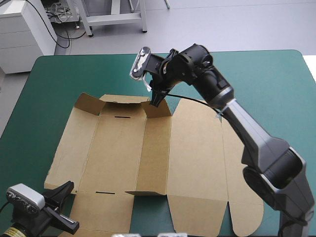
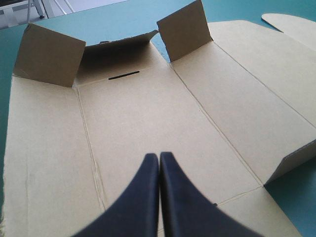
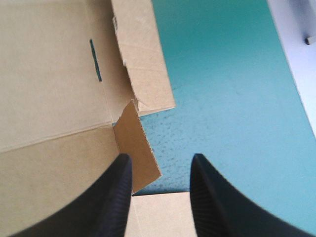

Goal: Fold the box

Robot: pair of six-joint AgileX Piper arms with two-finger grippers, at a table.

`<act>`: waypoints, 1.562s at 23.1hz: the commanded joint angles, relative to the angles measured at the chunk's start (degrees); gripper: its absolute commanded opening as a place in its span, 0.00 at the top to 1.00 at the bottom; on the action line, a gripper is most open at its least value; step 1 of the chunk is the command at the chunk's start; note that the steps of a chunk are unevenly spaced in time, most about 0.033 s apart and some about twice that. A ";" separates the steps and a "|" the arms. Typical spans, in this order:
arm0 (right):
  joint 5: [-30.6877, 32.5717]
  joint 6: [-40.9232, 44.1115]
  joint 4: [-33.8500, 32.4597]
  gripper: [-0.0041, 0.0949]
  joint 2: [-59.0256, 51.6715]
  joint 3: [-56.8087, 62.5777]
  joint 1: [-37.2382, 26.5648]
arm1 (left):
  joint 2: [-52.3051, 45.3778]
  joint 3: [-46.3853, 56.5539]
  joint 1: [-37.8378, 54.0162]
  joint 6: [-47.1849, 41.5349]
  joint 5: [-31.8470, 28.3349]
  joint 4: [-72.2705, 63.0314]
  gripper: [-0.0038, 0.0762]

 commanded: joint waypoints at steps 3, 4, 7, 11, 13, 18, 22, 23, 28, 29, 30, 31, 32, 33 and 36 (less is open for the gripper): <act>-1.89 11.09 0.00 0.97 -13.85 -1.02 -0.02 | 0.80 -1.20 -0.14 -0.42 -4.28 -1.07 0.96; -1.89 13.09 0.00 0.97 -17.10 0.33 -0.02 | 0.80 -1.20 -0.14 -0.42 -4.28 -1.07 0.96; -1.89 17.16 -1.30 0.98 -28.52 10.23 -0.02 | 0.80 -1.20 -0.14 -0.42 -4.28 -1.22 0.96; -2.01 20.07 -3.08 0.98 -39.00 23.69 -0.02 | 0.80 -1.20 -0.14 -0.42 -4.28 -1.22 0.96; -2.25 21.06 -2.97 0.98 -44.30 30.39 -0.02 | 0.80 -1.20 -0.14 -0.42 -4.28 -1.22 0.96; -9.98 27.35 -2.97 0.98 -61.35 56.32 -0.02 | 0.80 -1.20 -0.14 -0.42 -4.28 -1.22 0.96; -21.10 32.18 -2.72 0.98 -74.61 77.06 -0.02 | 0.80 -1.20 -0.14 -0.42 -4.28 -1.22 0.96; -24.49 33.58 -2.72 0.98 -78.02 83.35 -0.02 | 0.80 -1.20 -0.14 -0.42 -4.28 -1.22 0.96; -34.03 38.96 -1.70 0.98 -91.70 102.24 -0.02 | 0.80 -1.20 -0.14 -0.42 -4.28 -1.22 0.88; -36.12 39.11 -0.88 0.98 -94.54 104.62 -0.02 | 0.80 -1.20 -0.14 -0.42 -4.28 -1.22 0.80; -37.02 39.11 -0.32 0.98 -96.54 105.89 -0.02 | 0.80 -1.20 -0.14 -0.42 -4.28 -1.22 0.74; -37.58 39.11 0.00 0.98 -98.76 106.81 -0.02 | 0.80 -1.20 -0.14 -0.42 -4.28 -1.22 0.62; -37.70 39.11 0.00 0.98 -99.90 106.75 -0.02 | 0.80 -1.20 -0.14 -0.42 -4.28 -1.22 0.57; -37.70 39.11 0.00 0.98 -100.81 106.75 -0.02 | 0.80 -1.20 -0.14 -0.42 -4.28 -1.22 0.50; -37.70 38.86 0.00 0.98 -102.11 106.75 -0.02 | 0.80 -1.20 -0.14 -0.42 -4.28 -1.22 0.37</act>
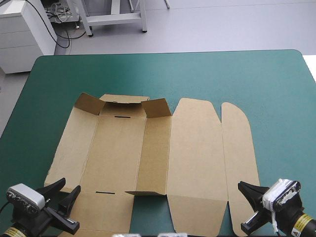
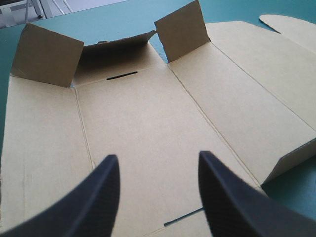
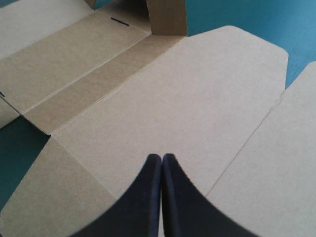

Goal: Fold the box

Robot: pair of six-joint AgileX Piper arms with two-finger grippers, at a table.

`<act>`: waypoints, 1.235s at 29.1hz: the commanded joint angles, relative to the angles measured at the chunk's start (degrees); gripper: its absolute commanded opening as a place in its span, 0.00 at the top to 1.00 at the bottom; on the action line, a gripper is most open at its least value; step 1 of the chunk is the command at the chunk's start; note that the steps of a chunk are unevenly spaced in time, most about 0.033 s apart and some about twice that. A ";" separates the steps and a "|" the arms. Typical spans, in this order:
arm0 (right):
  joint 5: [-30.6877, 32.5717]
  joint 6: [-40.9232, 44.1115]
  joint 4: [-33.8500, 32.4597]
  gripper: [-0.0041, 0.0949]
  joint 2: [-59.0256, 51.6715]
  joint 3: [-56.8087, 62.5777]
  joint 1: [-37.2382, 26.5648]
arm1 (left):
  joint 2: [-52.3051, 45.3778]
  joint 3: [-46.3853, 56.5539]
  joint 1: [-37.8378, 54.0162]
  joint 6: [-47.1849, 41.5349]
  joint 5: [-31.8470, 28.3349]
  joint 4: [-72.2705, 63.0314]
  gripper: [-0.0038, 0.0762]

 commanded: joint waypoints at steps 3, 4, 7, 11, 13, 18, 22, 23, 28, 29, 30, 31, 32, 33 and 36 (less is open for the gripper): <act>-4.78 -0.54 0.00 0.98 -0.30 -1.43 -0.02 | 0.80 -1.20 -0.14 -0.42 -4.28 -0.76 0.36; -4.78 -0.54 0.00 0.98 -0.30 -1.43 -0.02 | 0.80 -1.20 -0.14 -0.53 -4.28 -1.28 0.36; -4.78 -0.54 0.00 0.98 -0.30 -1.43 -0.02 | 0.80 -1.20 -0.14 -0.63 -4.28 -4.20 0.36; -4.78 -0.54 0.00 0.98 -0.30 -1.43 -0.02 | 1.08 -2.20 -0.14 -1.47 -4.28 -4.27 0.36; -4.78 -0.54 0.00 0.98 -0.30 -1.43 -0.02 | 1.97 -4.08 -0.14 -2.40 -4.28 -4.14 0.36; -4.78 -0.54 0.00 0.98 -0.30 -1.43 -0.02 | 7.89 -10.86 -0.14 -4.80 -1.42 2.02 0.36; -4.78 -0.54 0.00 0.98 -0.30 -1.43 -0.02 | 16.85 -16.77 -0.14 -11.19 7.53 10.31 0.36; -4.78 -0.54 0.00 0.98 -0.30 -1.43 -0.02 | 19.70 -18.06 -0.14 -12.87 10.62 12.23 0.36; -4.78 -0.54 0.00 0.98 -0.30 -1.43 -0.02 | 32.74 -22.50 -0.14 -15.91 19.48 16.87 0.36; -4.78 -0.54 0.00 0.98 -0.30 -1.43 -0.02 | 35.23 -23.32 -0.14 -15.91 20.05 17.00 0.36; -4.78 -0.68 0.00 0.98 -0.30 -1.43 -0.02 | 37.53 -24.12 -0.14 -16.51 20.46 17.13 0.36; -4.78 -0.68 0.00 0.98 -0.30 -1.43 -0.02 | 39.30 -24.72 -0.14 -16.75 20.70 17.13 0.36; -4.78 -0.68 0.00 0.98 -0.30 -1.43 -0.02 | 41.37 -25.42 -0.14 -16.84 20.94 17.25 0.36; -4.78 -0.68 0.00 0.98 -0.30 -1.43 -0.02 | 43.31 -26.11 -0.14 -17.19 21.22 17.25 0.36; -4.78 -0.68 0.00 0.98 -0.30 -1.43 -0.02 | 48.56 -28.30 -0.14 -18.08 22.79 17.25 0.36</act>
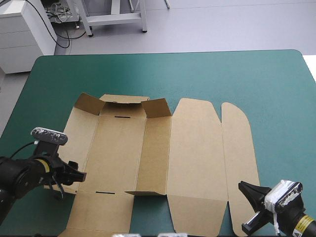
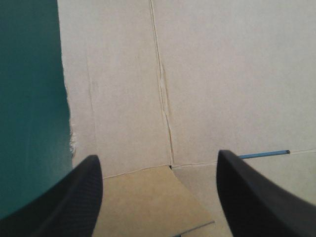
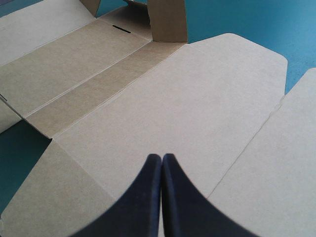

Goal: Fold the box

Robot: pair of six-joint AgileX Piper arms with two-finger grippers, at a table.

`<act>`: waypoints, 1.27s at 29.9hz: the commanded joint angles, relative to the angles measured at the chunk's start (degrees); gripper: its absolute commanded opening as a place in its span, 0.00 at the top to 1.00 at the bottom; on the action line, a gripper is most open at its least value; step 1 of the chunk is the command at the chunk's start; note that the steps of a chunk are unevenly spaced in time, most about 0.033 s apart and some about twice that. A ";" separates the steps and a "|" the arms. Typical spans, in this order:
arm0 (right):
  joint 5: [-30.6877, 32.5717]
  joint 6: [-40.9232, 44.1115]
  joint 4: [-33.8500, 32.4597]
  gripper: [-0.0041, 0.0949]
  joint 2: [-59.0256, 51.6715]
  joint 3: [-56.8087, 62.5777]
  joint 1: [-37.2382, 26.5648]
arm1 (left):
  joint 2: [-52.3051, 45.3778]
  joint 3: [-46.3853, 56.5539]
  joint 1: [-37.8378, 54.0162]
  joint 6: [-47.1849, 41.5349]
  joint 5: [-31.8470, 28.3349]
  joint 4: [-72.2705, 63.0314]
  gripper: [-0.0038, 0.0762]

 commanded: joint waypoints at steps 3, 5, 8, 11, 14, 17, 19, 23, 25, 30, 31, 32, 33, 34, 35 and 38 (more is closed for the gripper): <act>-4.34 -0.44 0.00 0.98 0.69 -1.58 -0.02 | 7.83 -5.79 -0.14 -1.24 2.60 1.98 0.36; -4.34 -0.44 0.00 0.98 0.69 -1.58 -0.02 | 9.95 -7.53 -0.14 -1.24 4.70 3.06 0.36; -4.34 -0.44 0.00 0.98 0.69 -1.58 -0.02 | 11.87 -10.33 1.08 -1.14 4.72 3.75 0.36; -4.34 -0.44 0.00 0.98 0.69 -1.58 -0.02 | 12.54 -12.74 5.79 0.14 4.72 2.93 0.36; -4.34 -0.44 0.00 0.98 0.69 -1.58 -0.02 | 12.53 -13.55 12.70 5.47 4.72 -0.66 0.36; -4.34 -0.44 0.00 0.98 0.69 -1.58 -0.02 | 12.53 -13.43 21.20 13.10 4.72 -7.79 0.36; -4.34 -0.44 0.00 0.98 0.69 -1.58 -0.02 | 12.65 -13.43 27.59 18.85 4.72 -13.19 0.36; -4.34 -0.44 0.00 0.98 0.69 -1.58 -0.02 | 13.02 -13.43 39.37 25.98 4.72 -19.06 0.36; -4.34 -0.44 0.00 0.98 0.69 -1.58 -0.02 | 13.96 -13.43 44.14 26.35 4.72 -21.34 0.36; -4.34 -0.44 0.00 0.98 0.69 -1.58 -0.02 | 18.57 -13.43 48.98 31.22 4.72 -28.67 0.36; -4.34 -0.44 0.00 0.98 0.69 -1.58 -0.02 | 19.71 -13.43 48.98 31.64 4.72 -29.01 0.36; -4.34 -0.44 0.00 0.98 0.69 -1.58 -0.02 | 20.62 -13.43 48.98 32.25 4.72 -29.01 0.36; -4.34 -0.44 0.00 0.98 0.69 -1.58 -0.02 | 22.01 -13.43 48.98 32.71 4.79 -29.01 0.36; -4.34 -0.44 0.00 0.98 0.69 -1.58 -0.02 | 22.88 -13.43 48.98 33.14 4.79 -29.01 0.36; -4.34 -0.44 0.00 0.98 0.69 -1.58 -0.02 | 23.73 -13.43 48.98 33.35 4.79 -29.01 0.36; -4.34 -0.44 0.00 0.98 0.69 -1.58 -0.02 | 26.67 -13.43 48.98 33.94 4.79 -28.91 0.36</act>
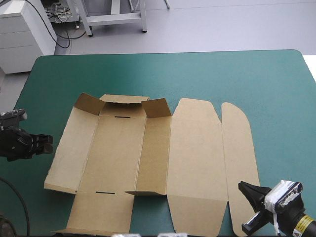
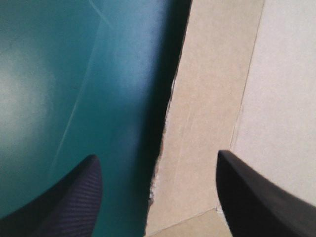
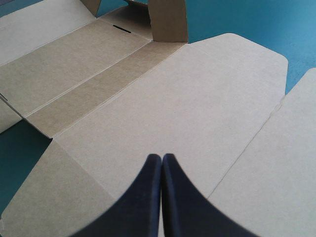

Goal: Fold the box

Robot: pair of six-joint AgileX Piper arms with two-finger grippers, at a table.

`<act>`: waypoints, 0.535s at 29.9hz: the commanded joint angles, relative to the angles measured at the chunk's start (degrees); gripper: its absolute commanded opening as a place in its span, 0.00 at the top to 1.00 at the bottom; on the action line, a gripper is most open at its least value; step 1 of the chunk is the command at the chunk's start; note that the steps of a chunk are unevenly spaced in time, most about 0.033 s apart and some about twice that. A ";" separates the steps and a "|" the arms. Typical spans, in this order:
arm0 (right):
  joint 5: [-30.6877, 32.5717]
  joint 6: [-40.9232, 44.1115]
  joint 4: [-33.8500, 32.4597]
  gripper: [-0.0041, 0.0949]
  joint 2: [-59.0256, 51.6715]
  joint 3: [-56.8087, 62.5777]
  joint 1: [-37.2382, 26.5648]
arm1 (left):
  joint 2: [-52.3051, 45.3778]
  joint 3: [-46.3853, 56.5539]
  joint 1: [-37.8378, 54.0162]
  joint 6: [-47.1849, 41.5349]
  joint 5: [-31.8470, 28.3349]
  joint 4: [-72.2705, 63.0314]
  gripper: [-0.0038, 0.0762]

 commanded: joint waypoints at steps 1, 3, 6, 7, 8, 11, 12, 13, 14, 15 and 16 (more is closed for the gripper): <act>-4.34 -0.29 0.00 0.98 0.69 -1.58 -0.02 | 1.47 -1.77 0.05 1.59 2.23 -2.04 0.36; -4.34 -0.29 0.00 0.98 0.69 -1.58 -0.02 | 2.95 -1.77 0.05 3.50 2.23 -2.57 0.36; -4.34 -0.29 0.00 0.98 0.69 -1.58 -0.02 | 5.41 -1.77 0.05 5.65 2.23 -3.05 0.36; -4.34 -0.29 0.00 0.98 0.69 -1.58 -0.02 | 6.20 -1.77 0.05 6.06 2.23 -3.05 0.36; -4.34 -0.29 0.00 0.98 0.69 -1.58 -0.02 | 6.86 -1.77 0.05 6.22 2.23 -3.05 0.36; -4.34 -0.29 0.00 0.98 0.69 -1.58 -0.02 | 9.18 -1.77 0.05 6.35 2.23 -3.05 0.36; -4.34 -0.29 0.00 0.98 0.69 -1.58 -0.02 | 10.05 -1.77 0.05 6.35 2.36 -3.18 0.36; -4.34 -0.29 0.00 0.98 0.69 -1.58 -0.02 | 10.93 -1.77 0.05 6.35 2.58 -3.64 0.36; -4.34 -0.29 0.00 0.98 0.69 -1.58 -0.02 | 11.76 -1.77 0.05 6.35 2.58 -4.29 0.36; -4.34 -0.29 0.00 0.98 0.69 -1.58 -0.02 | 12.52 -1.77 0.05 6.45 2.58 -5.23 0.36; -4.34 -0.29 0.00 0.98 0.69 -1.58 -0.02 | 13.23 -1.77 0.05 6.45 2.58 -6.36 0.36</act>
